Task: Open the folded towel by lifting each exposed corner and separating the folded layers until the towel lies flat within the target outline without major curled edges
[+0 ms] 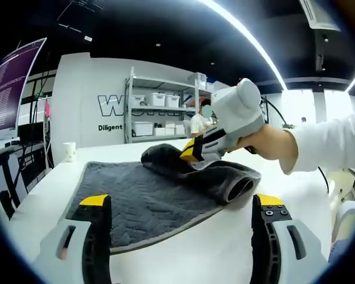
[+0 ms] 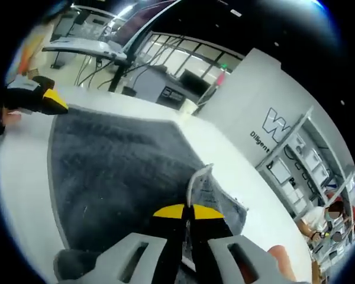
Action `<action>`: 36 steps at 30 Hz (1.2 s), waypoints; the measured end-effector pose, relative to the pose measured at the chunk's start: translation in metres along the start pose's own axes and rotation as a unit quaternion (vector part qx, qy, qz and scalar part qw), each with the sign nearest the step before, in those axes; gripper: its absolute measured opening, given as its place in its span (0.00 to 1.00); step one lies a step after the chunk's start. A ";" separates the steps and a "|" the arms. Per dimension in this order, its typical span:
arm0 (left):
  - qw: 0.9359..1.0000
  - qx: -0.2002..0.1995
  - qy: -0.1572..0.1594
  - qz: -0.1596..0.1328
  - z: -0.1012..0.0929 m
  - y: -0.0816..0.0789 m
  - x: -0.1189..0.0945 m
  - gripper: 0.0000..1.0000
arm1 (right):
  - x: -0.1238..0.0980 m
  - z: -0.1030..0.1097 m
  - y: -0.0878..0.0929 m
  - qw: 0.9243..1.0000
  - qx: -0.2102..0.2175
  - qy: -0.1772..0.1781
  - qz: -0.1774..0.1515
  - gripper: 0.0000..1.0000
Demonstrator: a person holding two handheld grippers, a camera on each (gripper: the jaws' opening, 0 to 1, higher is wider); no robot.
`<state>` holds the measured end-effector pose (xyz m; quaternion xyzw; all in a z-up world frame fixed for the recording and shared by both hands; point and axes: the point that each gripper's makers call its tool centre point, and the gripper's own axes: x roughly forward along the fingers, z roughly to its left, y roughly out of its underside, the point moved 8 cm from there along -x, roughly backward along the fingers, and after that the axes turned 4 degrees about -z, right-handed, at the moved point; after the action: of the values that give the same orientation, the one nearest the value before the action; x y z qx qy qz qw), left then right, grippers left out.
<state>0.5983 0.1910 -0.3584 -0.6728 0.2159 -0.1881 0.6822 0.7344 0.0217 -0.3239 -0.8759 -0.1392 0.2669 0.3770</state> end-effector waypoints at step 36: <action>1.000 0.008 -0.004 0.010 0.000 0.004 0.000 0.97 | -0.037 -0.107 0.046 0.991 -0.028 0.122 0.057 0.00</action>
<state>0.5983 0.1906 -0.3623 -0.6658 0.2183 -0.1804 0.6903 0.7674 -0.0888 -0.2834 -0.9187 -0.0496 0.1750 0.3507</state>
